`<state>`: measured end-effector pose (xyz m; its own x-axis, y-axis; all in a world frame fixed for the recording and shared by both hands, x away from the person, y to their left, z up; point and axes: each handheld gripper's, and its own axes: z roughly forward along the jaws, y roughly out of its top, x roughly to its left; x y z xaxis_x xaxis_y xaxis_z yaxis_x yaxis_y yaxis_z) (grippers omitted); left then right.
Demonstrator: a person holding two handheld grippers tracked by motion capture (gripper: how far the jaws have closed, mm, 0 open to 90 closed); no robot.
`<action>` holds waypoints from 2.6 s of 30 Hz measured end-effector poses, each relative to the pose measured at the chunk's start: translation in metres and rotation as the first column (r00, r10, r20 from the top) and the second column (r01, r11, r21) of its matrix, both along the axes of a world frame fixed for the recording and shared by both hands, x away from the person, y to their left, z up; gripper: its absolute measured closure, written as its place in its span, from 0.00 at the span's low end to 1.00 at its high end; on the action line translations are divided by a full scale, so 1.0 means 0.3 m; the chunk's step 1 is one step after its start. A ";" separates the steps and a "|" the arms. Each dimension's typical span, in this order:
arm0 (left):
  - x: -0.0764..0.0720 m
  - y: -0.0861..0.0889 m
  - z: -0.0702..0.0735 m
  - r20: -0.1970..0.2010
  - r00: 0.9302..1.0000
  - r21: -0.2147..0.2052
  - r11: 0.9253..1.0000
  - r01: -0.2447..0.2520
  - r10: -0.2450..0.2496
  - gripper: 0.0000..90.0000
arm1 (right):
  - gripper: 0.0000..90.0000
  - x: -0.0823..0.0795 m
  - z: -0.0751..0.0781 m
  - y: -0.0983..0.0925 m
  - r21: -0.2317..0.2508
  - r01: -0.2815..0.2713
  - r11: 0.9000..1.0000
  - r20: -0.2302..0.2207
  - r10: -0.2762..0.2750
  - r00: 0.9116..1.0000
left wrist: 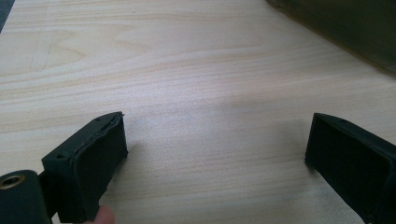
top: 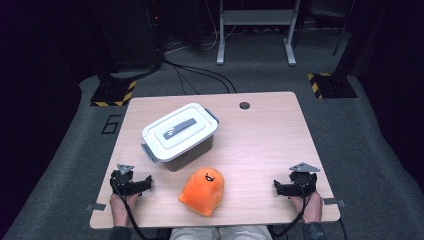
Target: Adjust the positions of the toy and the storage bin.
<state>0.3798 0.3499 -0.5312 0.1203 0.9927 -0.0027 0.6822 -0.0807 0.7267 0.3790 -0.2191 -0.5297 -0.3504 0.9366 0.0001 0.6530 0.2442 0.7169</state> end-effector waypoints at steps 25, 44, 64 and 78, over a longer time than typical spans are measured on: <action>0.005 -0.010 0.000 0.001 1.000 0.001 1.000 -0.019 0.019 0.05 | 0.00 0.010 0.009 0.004 -0.010 0.018 1.000 -0.032 -0.018 0.999; 0.000 -0.013 0.000 0.008 1.000 0.004 1.000 -0.029 0.029 0.06 | 0.00 -0.041 0.160 0.035 0.085 -0.010 0.996 -0.030 0.013 0.999; 0.001 -0.011 0.000 0.001 1.000 -0.001 1.000 -0.023 0.023 0.06 | 0.00 -0.055 0.284 0.187 0.087 -0.135 0.987 0.008 0.134 0.991; 0.001 -0.011 0.000 0.000 1.000 -0.002 1.000 -0.022 0.022 0.06 | 0.00 -0.057 0.332 0.320 0.086 -0.252 0.964 0.007 0.252 0.968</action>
